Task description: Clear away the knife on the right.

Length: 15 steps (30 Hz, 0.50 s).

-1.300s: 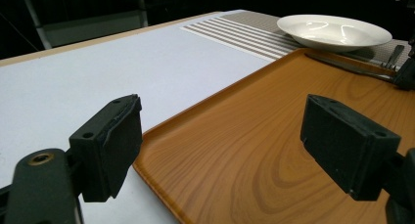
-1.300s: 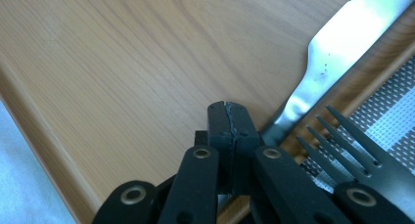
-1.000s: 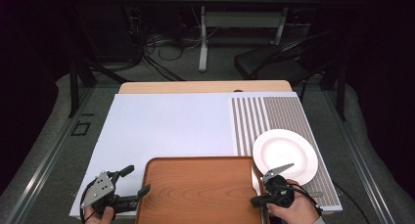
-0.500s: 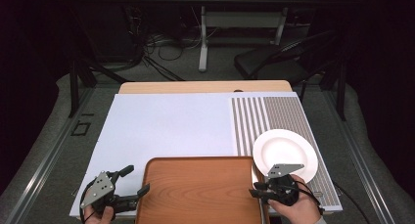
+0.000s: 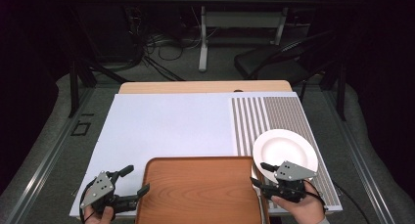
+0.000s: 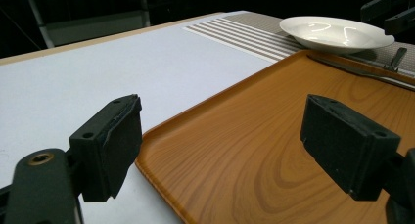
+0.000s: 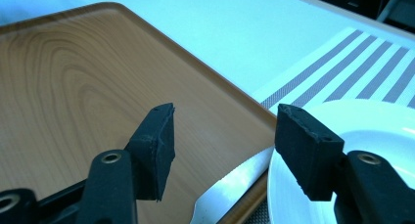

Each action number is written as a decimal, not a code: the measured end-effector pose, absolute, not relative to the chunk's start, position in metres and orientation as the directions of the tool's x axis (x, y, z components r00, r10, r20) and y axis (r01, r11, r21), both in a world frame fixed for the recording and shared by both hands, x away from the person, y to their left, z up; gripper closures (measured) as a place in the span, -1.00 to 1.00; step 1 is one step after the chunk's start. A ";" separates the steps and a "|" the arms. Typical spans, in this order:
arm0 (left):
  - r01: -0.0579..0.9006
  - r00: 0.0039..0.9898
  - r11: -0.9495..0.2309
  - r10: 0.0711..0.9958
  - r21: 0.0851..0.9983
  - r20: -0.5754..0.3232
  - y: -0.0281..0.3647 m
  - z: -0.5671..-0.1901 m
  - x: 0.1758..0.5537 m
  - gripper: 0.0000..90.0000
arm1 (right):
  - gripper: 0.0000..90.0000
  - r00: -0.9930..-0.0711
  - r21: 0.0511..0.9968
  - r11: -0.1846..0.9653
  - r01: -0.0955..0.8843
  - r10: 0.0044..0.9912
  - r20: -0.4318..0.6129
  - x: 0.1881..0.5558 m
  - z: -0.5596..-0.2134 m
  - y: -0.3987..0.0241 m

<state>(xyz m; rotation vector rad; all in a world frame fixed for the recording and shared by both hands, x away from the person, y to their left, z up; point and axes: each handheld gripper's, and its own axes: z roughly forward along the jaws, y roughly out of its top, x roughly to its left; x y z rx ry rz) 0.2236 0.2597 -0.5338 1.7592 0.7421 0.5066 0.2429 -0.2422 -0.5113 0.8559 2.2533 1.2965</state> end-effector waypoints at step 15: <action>0.228 0.710 -0.196 0.704 0.954 -0.025 0.260 -0.534 0.223 -0.64 | -0.52 -0.675 0.888 0.293 0.354 0.737 0.026 0.240 -0.515 -0.276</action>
